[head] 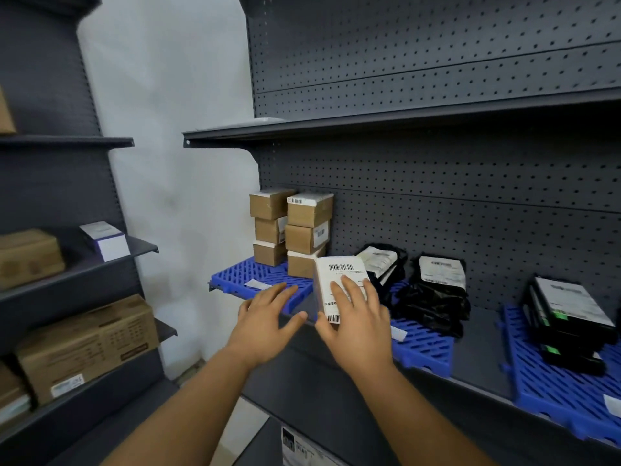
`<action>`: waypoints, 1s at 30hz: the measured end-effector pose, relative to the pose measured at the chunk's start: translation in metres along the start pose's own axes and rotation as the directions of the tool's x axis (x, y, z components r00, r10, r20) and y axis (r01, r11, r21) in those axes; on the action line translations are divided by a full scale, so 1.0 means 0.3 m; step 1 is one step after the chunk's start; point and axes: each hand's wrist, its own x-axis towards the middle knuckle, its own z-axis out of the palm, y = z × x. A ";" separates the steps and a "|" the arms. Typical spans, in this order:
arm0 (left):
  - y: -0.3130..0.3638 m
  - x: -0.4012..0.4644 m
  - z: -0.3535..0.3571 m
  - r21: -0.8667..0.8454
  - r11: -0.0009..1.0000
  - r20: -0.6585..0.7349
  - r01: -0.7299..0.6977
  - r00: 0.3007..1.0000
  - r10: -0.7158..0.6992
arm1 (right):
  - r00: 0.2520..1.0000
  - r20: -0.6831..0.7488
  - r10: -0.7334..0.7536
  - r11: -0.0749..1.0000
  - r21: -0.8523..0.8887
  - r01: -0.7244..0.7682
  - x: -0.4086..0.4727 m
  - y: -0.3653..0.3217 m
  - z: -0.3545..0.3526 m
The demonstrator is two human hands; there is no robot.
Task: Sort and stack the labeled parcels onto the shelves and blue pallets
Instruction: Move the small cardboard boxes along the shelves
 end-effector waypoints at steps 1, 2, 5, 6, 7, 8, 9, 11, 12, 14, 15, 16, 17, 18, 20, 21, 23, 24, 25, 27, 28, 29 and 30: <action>-0.009 0.035 -0.011 -0.002 1.000 -0.014 -0.008 1.000 0.008 | 1.000 -0.010 -0.001 1.000 0.008 0.001 0.035 -0.013 0.014; -0.019 0.066 -0.018 -0.003 1.000 -0.026 -0.015 1.000 0.015 | 1.000 -0.019 -0.007 1.000 0.013 0.007 0.066 -0.024 0.028; -0.057 0.142 -0.024 -0.021 1.000 -0.044 -0.008 0.999 0.007 | 0.999 -0.046 -0.025 1.000 -0.008 0.025 0.144 -0.050 0.067; -0.072 0.164 -0.025 -0.034 0.999 -0.047 -0.002 0.999 0.001 | 0.998 -0.050 -0.028 0.999 -0.017 0.027 0.167 -0.058 0.079; -0.088 0.185 -0.026 -0.045 0.999 -0.049 -0.002 0.999 0.000 | 0.998 -0.052 -0.028 0.999 -0.023 0.027 0.191 -0.068 0.090; -0.105 0.204 -0.027 -0.050 0.999 -0.048 -0.008 0.999 0.006 | 0.998 -0.053 -0.028 0.999 -0.027 0.026 0.214 -0.079 0.101; -0.123 0.224 -0.029 -0.055 0.998 -0.047 -0.017 0.999 0.014 | 0.998 -0.055 -0.027 0.999 -0.031 0.025 0.238 -0.093 0.112; -0.166 0.269 -0.039 -0.069 0.997 -0.053 -0.031 0.998 0.028 | 0.997 -0.068 -0.028 0.999 -0.040 0.025 0.291 -0.124 0.134; -0.192 0.295 -0.045 -0.082 0.996 -0.063 -0.042 0.997 0.037 | 0.996 -0.081 -0.029 0.999 -0.048 0.025 0.320 -0.142 0.146; -0.250 0.352 -0.054 -0.098 0.992 -0.084 -0.074 0.994 0.065 | 0.994 -0.109 -0.028 0.998 -0.064 0.022 0.381 -0.181 0.169; -0.281 0.382 -0.060 -0.100 0.991 -0.094 -0.093 0.992 0.083 | 0.992 -0.125 -0.024 0.997 -0.070 0.016 0.414 -0.204 0.179; -0.314 0.412 -0.067 -0.101 0.989 -0.100 -0.107 0.990 0.097 | 0.990 -0.142 -0.016 0.997 -0.078 0.005 0.447 -0.230 0.186; -0.347 0.442 -0.077 -0.100 0.988 -0.106 -0.121 0.988 0.110 | 0.987 -0.158 -0.005 0.996 -0.088 -0.009 0.480 -0.258 0.192; -0.382 0.473 -0.089 -0.097 0.986 -0.111 -0.136 0.986 0.126 | 0.986 -0.165 0.006 0.995 -0.097 -0.022 0.514 -0.288 0.195; -0.452 0.531 -0.116 -0.093 0.979 -0.122 -0.179 0.978 0.168 | 0.989 -0.145 0.028 0.993 -0.110 -0.044 0.588 -0.352 0.203; -0.487 0.556 -0.132 -0.097 0.974 -0.130 -0.203 0.973 0.190 | 0.991 -0.128 0.040 0.992 -0.112 -0.055 0.626 -0.385 0.207; -0.554 0.607 -0.163 -0.113 0.966 -0.136 -0.234 0.966 0.218 | 0.989 -0.137 0.053 0.990 -0.123 -0.070 0.702 -0.455 0.217; -0.590 0.631 -0.175 -0.118 0.964 -0.128 -0.240 0.966 0.225 | 0.987 -0.148 0.057 0.988 -0.132 -0.076 0.739 -0.492 0.221; -0.622 0.651 -0.185 -0.118 0.963 -0.119 -0.244 0.966 0.230 | 0.987 -0.150 0.059 0.986 -0.143 -0.081 0.775 -0.528 0.228; -0.684 0.678 -0.199 -0.115 0.963 -0.105 -0.244 0.967 0.232 | 0.990 -0.126 0.066 0.981 -0.173 -0.087 0.844 -0.592 0.250; -0.711 0.691 -0.203 -0.115 0.963 -0.099 -0.242 0.968 0.231 | 0.991 -0.110 0.072 0.978 -0.187 -0.091 0.875 -0.617 0.264; -0.736 0.703 -0.206 -0.111 0.965 -0.092 -0.239 0.969 0.230 | 0.992 -0.096 0.077 0.975 -0.199 -0.095 0.906 -0.639 0.279; -0.758 0.717 -0.208 -0.103 0.966 -0.086 -0.236 0.970 0.227 | 0.993 -0.086 0.083 0.973 -0.208 -0.099 0.935 -0.655 0.297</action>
